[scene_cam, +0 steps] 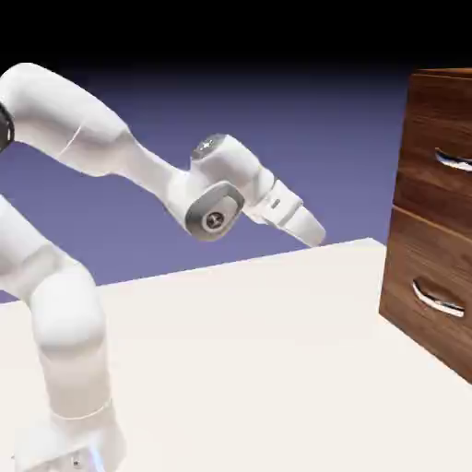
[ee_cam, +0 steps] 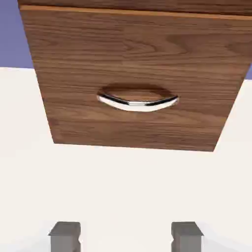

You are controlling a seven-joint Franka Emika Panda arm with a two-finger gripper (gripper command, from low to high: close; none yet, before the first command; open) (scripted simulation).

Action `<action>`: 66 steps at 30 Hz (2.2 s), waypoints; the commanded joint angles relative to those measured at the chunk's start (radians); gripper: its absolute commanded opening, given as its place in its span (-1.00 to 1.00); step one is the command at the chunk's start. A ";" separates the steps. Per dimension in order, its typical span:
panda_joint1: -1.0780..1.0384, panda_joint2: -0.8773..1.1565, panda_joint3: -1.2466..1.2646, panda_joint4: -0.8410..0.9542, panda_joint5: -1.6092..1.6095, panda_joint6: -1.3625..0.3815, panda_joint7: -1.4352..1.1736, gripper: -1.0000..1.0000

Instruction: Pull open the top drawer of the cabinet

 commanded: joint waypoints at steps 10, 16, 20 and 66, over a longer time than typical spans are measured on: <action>0.319 -0.114 -0.232 0.179 -0.435 -0.079 -0.020 0.00; 0.511 -0.182 -0.370 0.286 -0.696 -0.126 -0.031 0.00; 0.638 -0.228 -0.463 0.357 -0.870 -0.157 -0.039 0.00; 2.036 -0.706 -1.433 1.228 -2.627 -0.431 -0.161 0.00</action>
